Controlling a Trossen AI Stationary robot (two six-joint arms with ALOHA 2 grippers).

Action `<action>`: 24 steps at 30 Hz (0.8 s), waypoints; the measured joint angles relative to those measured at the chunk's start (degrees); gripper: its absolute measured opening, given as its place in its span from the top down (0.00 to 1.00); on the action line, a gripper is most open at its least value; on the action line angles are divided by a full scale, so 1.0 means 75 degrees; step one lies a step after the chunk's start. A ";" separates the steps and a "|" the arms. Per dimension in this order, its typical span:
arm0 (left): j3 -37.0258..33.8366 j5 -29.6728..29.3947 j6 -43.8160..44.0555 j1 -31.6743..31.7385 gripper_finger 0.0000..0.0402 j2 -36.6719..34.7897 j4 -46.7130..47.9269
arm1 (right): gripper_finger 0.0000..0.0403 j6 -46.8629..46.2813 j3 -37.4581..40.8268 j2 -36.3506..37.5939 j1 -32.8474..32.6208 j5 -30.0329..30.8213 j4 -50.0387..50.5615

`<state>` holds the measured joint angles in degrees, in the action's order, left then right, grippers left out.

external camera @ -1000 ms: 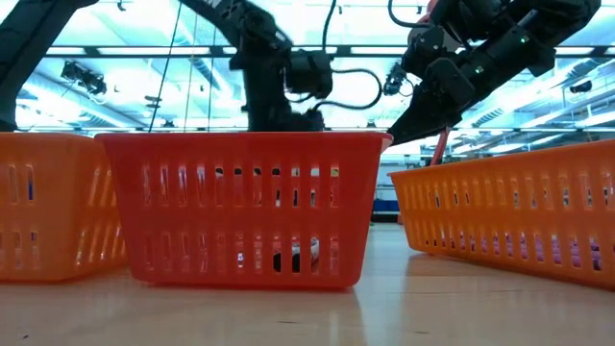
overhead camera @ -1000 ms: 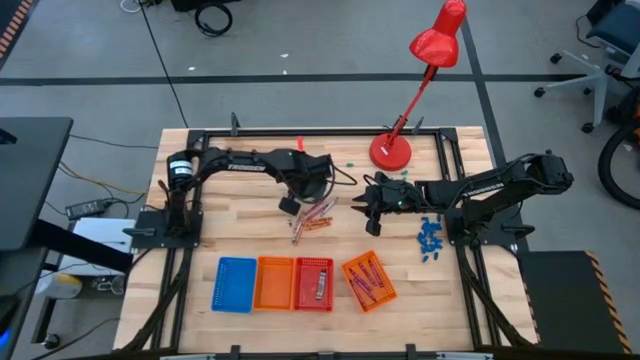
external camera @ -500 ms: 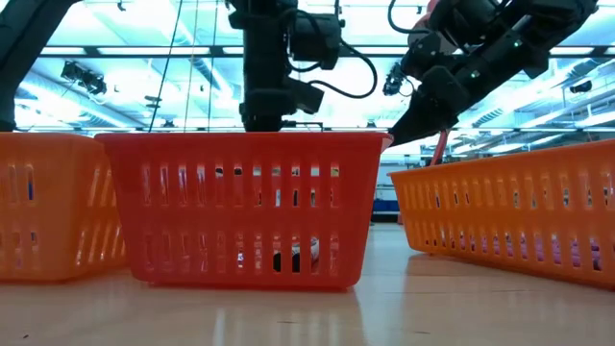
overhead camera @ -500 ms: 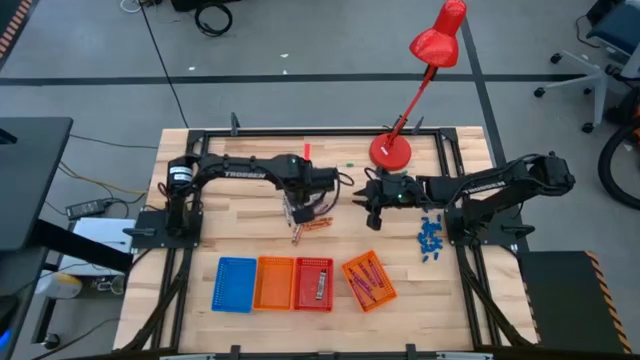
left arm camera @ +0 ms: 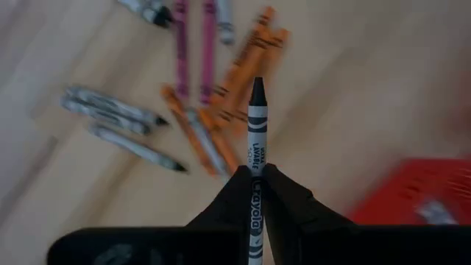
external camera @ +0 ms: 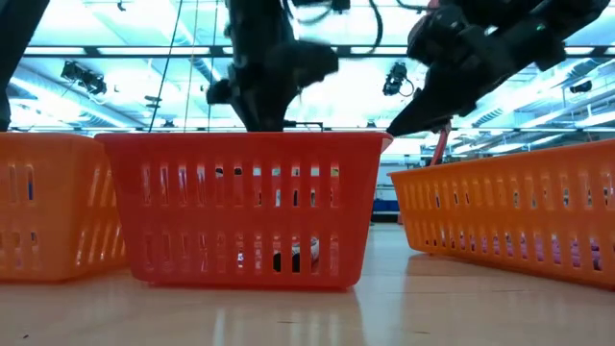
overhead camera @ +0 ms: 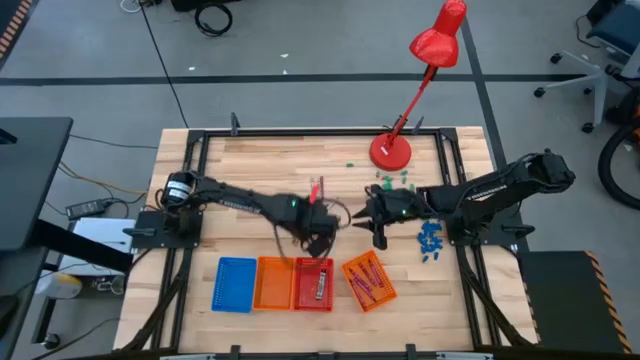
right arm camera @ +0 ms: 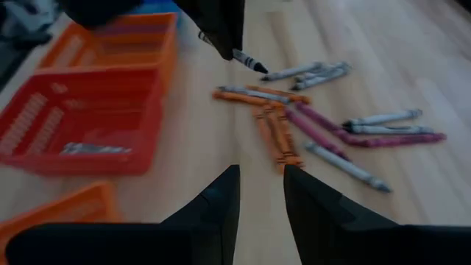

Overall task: Sort crayons
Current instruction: Put the black crayon into the red bin

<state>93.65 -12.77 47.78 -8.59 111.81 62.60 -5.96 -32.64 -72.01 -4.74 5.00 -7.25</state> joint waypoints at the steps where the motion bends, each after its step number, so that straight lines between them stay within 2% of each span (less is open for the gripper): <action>1: 0.0067 -0.0133 0.0342 -0.0221 0.93 0.0000 -0.0030 | 0.72 0.0048 0.0000 0.0000 -0.0197 0.0177 0.0000; 5: 0.0243 -0.0345 0.1727 -0.1060 0.93 -0.0015 -0.0514 | 0.72 0.0396 0.0003 0.0000 -0.0917 0.1117 -0.0108; 7: 0.0268 -0.0347 0.2429 -0.1427 0.93 -0.0015 -0.0911 | 0.72 0.0516 0.0003 0.0000 -0.1187 0.1275 -0.0237; 14: 0.0267 -0.0478 0.4046 -0.2313 0.93 0.0375 -0.2204 | 0.72 0.0606 0.0006 0.0000 -0.1874 0.1147 -0.0289; 24: 0.0268 -0.0816 0.5686 -0.2615 0.93 0.0625 -0.2140 | 0.72 0.0621 0.0009 0.0000 -0.2725 0.1124 -0.0280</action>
<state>95.66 -18.90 90.42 -28.21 116.50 46.55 -1.30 -32.58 -72.01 -25.18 13.43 -9.34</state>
